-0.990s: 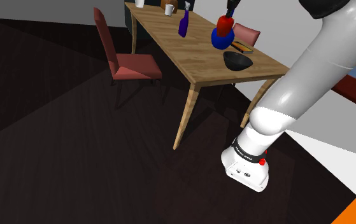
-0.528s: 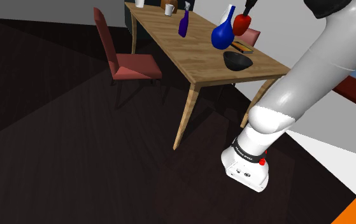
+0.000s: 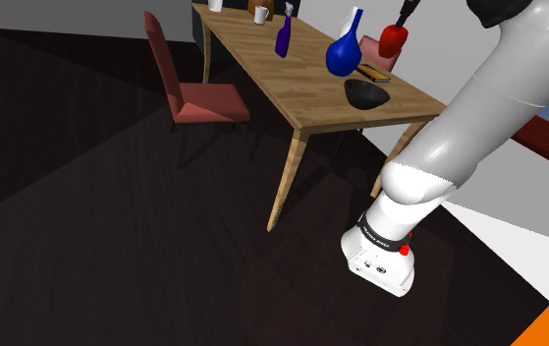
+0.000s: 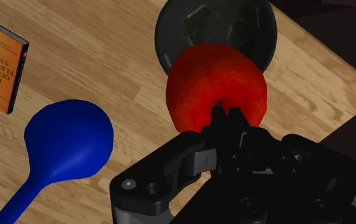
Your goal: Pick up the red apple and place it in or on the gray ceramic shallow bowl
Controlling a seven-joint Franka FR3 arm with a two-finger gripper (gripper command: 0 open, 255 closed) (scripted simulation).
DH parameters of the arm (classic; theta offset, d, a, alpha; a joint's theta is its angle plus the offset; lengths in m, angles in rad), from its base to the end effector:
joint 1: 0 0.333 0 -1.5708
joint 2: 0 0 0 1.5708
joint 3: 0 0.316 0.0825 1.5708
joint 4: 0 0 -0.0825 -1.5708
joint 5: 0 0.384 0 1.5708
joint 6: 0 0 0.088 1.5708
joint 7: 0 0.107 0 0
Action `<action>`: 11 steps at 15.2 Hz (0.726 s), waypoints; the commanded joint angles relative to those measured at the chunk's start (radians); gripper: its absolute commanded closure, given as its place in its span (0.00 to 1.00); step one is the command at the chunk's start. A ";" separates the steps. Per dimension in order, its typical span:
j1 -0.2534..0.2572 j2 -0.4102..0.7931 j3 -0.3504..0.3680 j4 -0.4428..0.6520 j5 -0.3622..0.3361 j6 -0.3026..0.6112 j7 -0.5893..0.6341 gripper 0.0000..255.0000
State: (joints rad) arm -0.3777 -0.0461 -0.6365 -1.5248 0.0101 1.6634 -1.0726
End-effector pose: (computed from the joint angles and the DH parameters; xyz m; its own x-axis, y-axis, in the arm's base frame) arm 0.2847 -0.4729 0.6759 0.9911 0.0640 0.1164 0.0480 -0.9896 0.1356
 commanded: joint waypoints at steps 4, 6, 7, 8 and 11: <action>0.003 -0.027 0.006 -0.093 -0.017 0.071 0.008 1.00; 0.004 -0.036 0.008 -0.129 -0.023 0.100 0.011 1.00; 0.004 -0.040 0.009 -0.146 -0.026 0.114 0.013 1.00; 0.004 -0.044 0.010 -0.163 -0.028 0.128 0.014 1.00; 0.004 -0.053 0.011 -0.213 -0.034 0.170 0.017 1.00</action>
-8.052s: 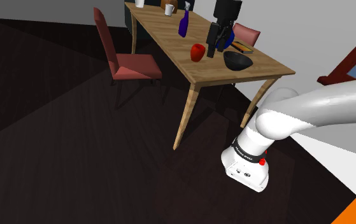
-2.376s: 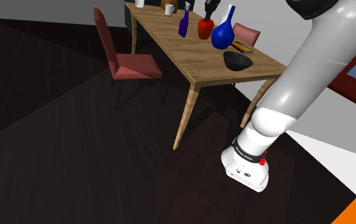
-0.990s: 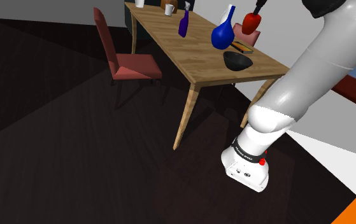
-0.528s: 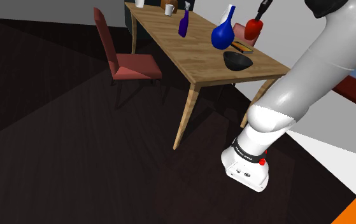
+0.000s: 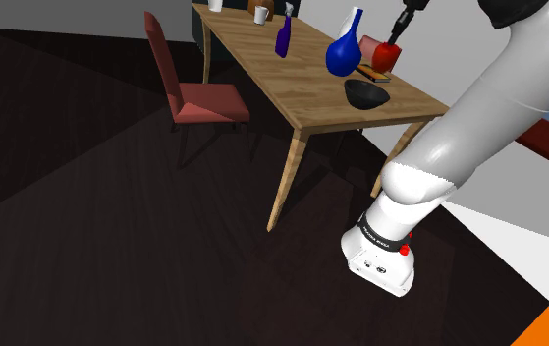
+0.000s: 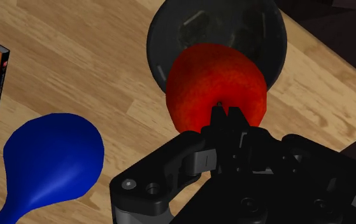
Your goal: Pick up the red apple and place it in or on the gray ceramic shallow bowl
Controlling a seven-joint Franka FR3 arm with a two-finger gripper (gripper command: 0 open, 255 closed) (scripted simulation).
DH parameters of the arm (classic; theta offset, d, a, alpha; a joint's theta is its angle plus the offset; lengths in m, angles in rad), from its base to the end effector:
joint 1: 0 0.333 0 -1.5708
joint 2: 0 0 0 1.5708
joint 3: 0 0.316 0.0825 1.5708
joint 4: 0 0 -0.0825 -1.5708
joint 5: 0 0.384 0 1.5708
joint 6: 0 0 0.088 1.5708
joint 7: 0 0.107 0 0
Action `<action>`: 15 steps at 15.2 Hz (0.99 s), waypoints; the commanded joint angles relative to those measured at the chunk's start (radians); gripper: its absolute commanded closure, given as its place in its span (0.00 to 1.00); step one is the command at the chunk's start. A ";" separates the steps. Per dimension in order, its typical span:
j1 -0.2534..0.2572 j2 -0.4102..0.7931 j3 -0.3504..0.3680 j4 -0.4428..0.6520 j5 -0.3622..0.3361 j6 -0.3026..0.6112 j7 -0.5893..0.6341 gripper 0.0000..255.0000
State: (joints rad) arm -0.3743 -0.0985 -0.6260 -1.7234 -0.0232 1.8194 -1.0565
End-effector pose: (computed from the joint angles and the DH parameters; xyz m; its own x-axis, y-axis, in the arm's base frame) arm 0.2834 -0.4733 0.6185 0.9911 0.0646 0.1161 0.0487 -0.9896 0.1354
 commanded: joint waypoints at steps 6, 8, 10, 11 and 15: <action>-0.001 -0.011 0.001 -0.105 -0.008 0.096 0.004 1.00; -0.001 -0.012 0.001 -0.133 -0.008 0.123 0.004 1.00; -0.002 -0.013 0.000 -0.160 -0.009 0.150 0.004 1.00; -0.002 -0.012 -0.001 -0.173 -0.008 0.163 0.003 1.00; -0.003 -0.012 -0.001 -0.184 -0.008 0.175 0.003 1.00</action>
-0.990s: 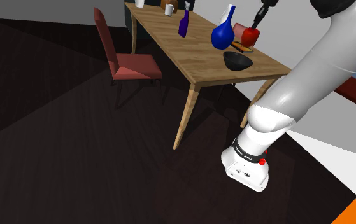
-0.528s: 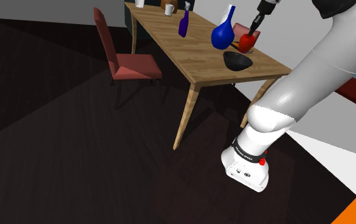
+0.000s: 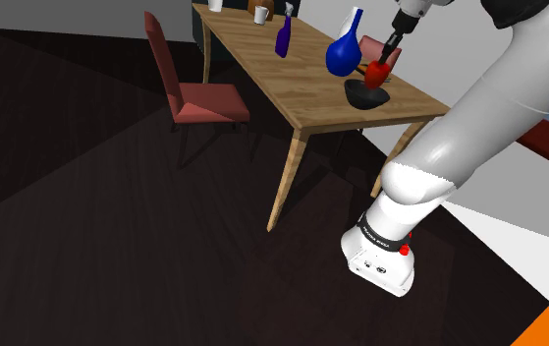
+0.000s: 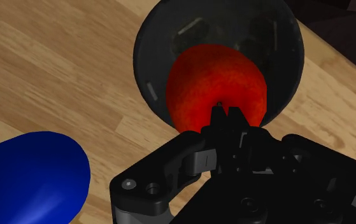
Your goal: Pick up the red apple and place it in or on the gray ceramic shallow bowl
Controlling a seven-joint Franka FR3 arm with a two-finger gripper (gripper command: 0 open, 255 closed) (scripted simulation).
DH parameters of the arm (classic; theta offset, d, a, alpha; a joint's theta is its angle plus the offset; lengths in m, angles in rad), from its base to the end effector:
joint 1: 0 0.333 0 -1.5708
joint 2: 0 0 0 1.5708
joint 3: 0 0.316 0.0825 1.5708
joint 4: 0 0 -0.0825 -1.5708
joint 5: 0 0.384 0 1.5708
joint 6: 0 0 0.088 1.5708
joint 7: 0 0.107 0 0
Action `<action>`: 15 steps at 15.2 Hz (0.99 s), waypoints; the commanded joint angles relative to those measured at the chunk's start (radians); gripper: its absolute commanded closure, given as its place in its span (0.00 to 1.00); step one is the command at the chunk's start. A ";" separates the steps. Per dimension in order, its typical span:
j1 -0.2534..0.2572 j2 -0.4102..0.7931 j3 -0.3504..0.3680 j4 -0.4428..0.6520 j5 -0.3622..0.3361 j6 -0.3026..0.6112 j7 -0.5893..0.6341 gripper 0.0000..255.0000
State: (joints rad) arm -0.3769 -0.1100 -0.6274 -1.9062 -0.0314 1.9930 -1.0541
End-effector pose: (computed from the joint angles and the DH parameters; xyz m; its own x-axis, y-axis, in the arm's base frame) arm 0.2841 -0.4735 0.5510 0.9911 0.0648 0.1162 0.0488 -0.9896 0.1356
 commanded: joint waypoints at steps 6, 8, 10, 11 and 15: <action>0.000 0.000 0.000 -0.001 0.000 0.001 0.000 0.00; 0.000 0.000 0.000 -0.001 0.000 0.001 0.000 0.00; 0.000 0.000 0.000 -0.001 0.000 0.001 0.000 0.00; 0.000 0.000 0.000 -0.001 0.000 0.001 0.000 0.00; 0.002 -0.029 0.010 0.098 -0.017 -0.122 0.013 0.00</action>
